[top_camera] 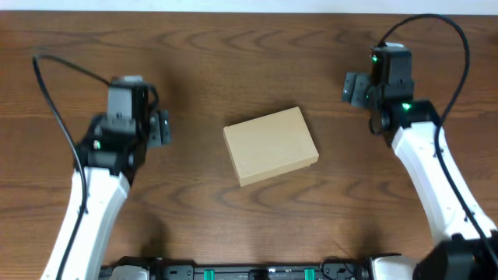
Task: Pack container
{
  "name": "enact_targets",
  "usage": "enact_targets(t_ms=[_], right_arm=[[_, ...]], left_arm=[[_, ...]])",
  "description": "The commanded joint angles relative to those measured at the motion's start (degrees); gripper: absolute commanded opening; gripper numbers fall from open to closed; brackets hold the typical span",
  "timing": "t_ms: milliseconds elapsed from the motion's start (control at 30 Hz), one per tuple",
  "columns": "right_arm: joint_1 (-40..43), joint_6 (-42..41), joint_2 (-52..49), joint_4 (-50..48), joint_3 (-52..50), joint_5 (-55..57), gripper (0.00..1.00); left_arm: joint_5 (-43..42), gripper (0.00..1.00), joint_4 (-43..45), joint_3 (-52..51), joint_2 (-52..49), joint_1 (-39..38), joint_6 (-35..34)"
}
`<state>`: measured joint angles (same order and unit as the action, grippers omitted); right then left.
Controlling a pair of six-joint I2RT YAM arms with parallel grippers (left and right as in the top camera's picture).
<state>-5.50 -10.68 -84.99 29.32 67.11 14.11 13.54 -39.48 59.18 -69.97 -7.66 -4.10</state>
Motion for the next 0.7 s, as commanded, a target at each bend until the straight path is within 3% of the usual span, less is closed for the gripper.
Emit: enact_targets(t_ms=[0, 333, 667], right_arm=[[0.8, 2.2, 7.5, -2.1, -6.4, -1.0, 0.97], [0.8, -1.6, 31.7, -6.9, -29.9, -4.1, 0.98], [0.2, -3.7, 54.6, 5.5, -37.9, -4.1, 0.98]], left_arm=[[-2.8, 0.95, 2.6, -7.1, 7.7, 0.0, -0.2], [-11.8, 0.95, 3.3, -19.5, 30.4, 0.0, -1.7], [-14.8, 0.95, -1.0, -21.7, 43.8, 0.0, -5.3]])
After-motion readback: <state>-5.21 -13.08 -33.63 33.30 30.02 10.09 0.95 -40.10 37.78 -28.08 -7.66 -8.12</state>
